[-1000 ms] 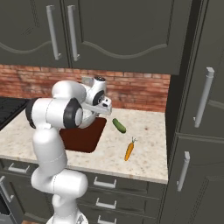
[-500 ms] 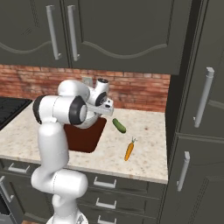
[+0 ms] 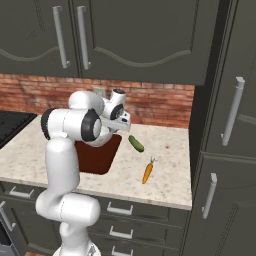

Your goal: Place the two vegetables and bowl onto the tray for setting up a vegetable dip station.

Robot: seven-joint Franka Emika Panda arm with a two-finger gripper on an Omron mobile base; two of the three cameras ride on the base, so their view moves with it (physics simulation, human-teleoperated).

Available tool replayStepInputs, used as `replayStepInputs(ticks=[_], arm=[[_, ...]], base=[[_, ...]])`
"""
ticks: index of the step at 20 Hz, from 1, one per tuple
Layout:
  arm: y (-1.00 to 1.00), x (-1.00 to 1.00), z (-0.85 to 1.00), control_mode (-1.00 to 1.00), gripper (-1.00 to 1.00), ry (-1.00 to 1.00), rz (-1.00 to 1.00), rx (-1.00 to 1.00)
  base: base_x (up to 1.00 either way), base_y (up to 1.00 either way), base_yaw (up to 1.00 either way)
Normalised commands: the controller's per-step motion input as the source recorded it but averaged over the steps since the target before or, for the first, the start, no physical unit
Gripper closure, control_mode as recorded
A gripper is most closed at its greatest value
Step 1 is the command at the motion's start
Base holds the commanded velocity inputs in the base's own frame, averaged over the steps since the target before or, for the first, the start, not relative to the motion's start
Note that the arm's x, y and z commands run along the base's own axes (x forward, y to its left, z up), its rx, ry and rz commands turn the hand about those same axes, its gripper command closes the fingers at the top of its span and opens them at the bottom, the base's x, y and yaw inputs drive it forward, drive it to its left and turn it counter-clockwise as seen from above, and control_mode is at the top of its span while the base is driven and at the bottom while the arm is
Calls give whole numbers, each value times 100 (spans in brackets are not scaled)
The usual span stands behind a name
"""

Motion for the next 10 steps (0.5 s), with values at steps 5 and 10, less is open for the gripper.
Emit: replayStepInputs(ticks=[5, 10], arm=[[1, 0, 0, -100, -100, 0, 0, 0], [0, 0, 0, -100, -100, 0, 0, 0]], base=[[0, 0, 0], [0, 0, 0]])
